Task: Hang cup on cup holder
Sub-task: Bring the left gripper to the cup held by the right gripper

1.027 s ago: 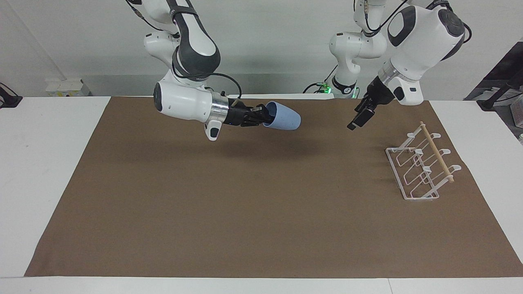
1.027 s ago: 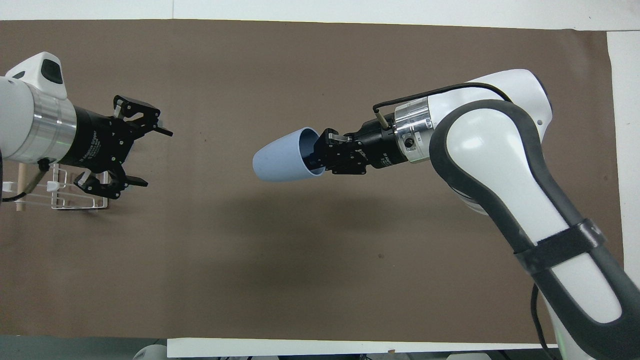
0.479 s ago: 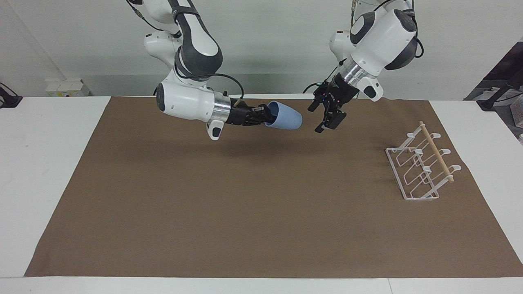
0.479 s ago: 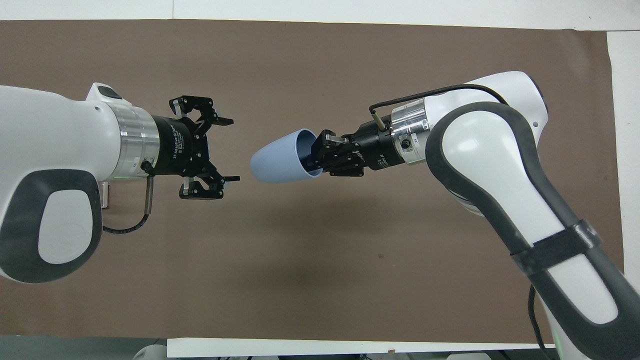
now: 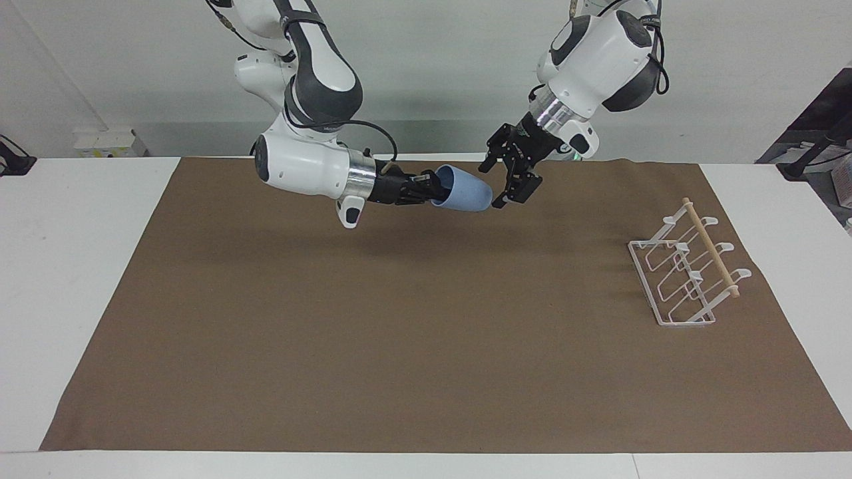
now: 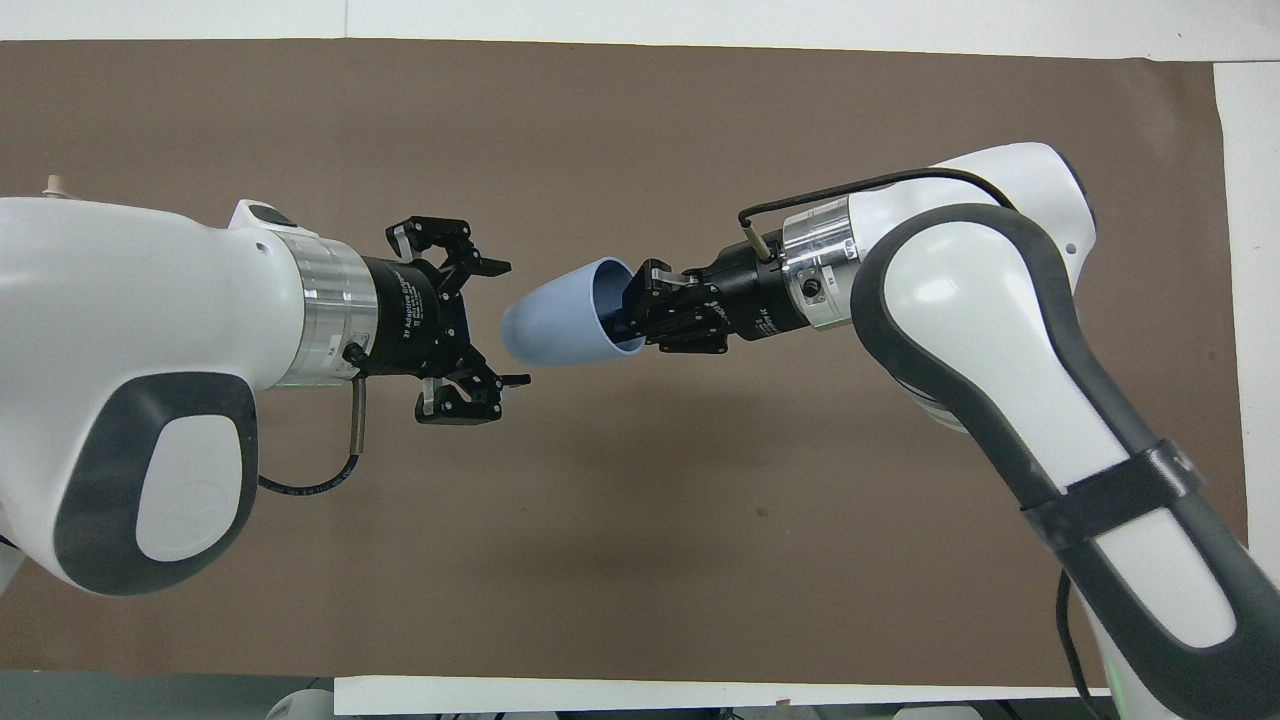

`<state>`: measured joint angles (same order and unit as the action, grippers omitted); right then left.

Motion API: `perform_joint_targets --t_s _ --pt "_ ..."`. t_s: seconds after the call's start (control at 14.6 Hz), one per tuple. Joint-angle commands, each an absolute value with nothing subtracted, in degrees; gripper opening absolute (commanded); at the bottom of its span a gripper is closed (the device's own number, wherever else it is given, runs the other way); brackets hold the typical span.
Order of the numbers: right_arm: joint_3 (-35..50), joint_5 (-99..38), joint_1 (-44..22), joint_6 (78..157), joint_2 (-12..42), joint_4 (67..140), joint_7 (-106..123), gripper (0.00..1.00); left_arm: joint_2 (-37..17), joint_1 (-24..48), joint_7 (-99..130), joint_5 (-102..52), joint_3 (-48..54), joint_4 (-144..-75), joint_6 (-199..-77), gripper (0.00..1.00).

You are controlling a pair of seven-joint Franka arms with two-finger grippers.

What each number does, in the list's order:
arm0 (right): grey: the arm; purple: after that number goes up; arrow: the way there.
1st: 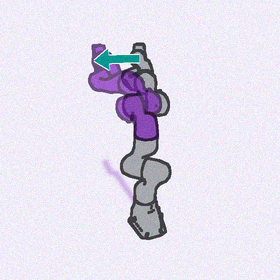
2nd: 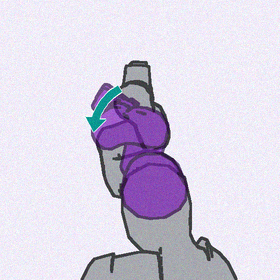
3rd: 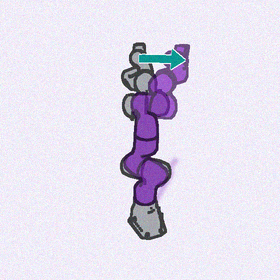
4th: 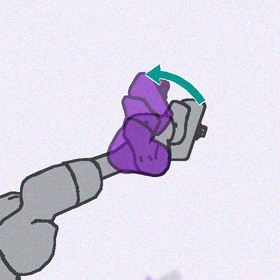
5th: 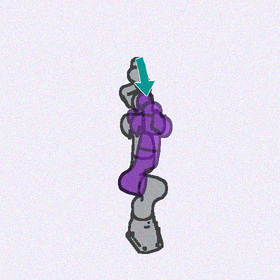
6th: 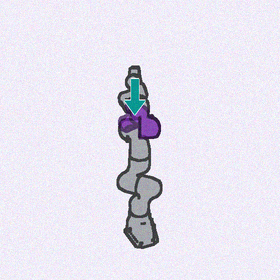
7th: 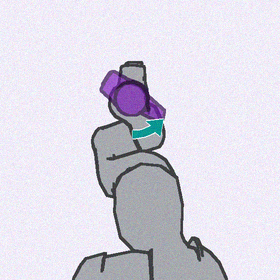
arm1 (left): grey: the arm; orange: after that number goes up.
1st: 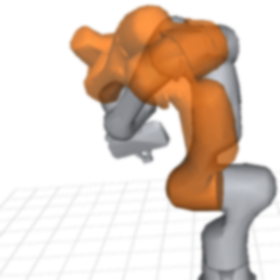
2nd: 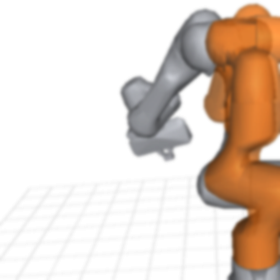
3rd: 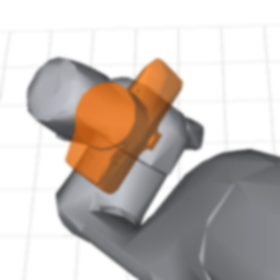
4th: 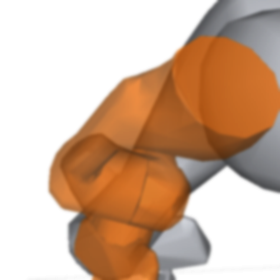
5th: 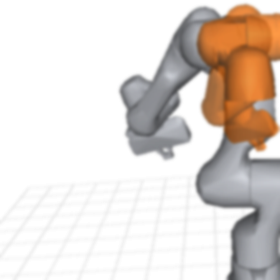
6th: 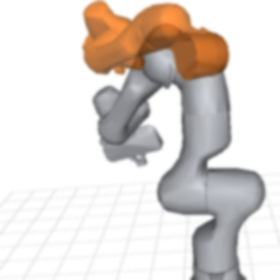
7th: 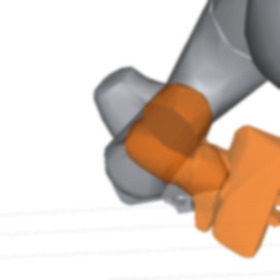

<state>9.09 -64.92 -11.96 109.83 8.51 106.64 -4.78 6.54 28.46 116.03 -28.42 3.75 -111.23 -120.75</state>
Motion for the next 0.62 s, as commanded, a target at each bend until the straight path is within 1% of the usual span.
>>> perform_joint_targets --t_s 0.0,0.34,0.55 --pt "9.2 -66.3 -11.9 110.8 7.0 108.2 -5.5 0.00 7.1 30.0 118.0 -29.4 3.1 -112.9 -123.6 0.99" --pt "9.2 -66.3 -11.9 110.8 7.0 108.2 -5.5 0.00 4.8 32.1 121.8 -29.3 3.2 -112.9 -132.4 0.99" --pt "9.2 -66.3 -11.9 110.8 7.0 108.2 -5.5 0.00 3.4 34.1 121.9 -29.3 3.2 -113.0 -132.8 0.99"
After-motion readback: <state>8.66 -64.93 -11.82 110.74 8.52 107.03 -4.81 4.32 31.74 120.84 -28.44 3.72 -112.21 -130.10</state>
